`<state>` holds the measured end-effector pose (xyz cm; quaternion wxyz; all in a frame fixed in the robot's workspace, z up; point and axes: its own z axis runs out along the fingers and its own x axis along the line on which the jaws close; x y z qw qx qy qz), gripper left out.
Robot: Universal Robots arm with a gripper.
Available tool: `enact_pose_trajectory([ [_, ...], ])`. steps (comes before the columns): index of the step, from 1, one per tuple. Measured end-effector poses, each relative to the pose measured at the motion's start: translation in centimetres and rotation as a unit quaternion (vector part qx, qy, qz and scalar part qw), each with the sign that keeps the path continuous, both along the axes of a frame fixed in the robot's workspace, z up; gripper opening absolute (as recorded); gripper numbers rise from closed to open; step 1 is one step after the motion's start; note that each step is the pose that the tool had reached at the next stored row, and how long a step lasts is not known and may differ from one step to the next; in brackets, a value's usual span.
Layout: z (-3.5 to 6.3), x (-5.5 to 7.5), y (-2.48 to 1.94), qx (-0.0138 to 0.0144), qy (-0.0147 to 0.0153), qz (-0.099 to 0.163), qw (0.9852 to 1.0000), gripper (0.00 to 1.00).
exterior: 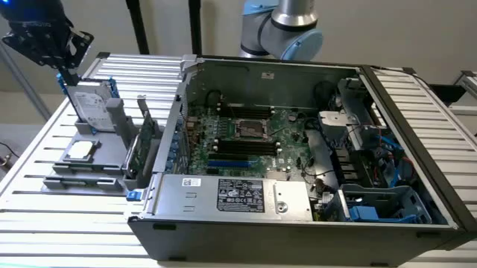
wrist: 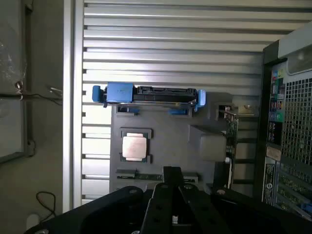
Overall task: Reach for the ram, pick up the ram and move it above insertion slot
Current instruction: 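Reach for the ram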
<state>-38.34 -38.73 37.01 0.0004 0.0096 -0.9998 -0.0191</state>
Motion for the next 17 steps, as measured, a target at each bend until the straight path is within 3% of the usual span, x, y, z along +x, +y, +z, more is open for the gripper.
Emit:
enact_pose_trajectory([
  [13, 0.01, 0.0, -0.04, 0.0000, 0.0001, 0.000, 1.0000, 0.11],
  [15, 0.00, 0.0, -0.46, 0.0000, 0.0001, 0.000, 1.0000, 0.11],
  [17, 0.00, 0.0, -1.15, 0.0000, 0.0001, 0.000, 1.0000, 0.11],
])
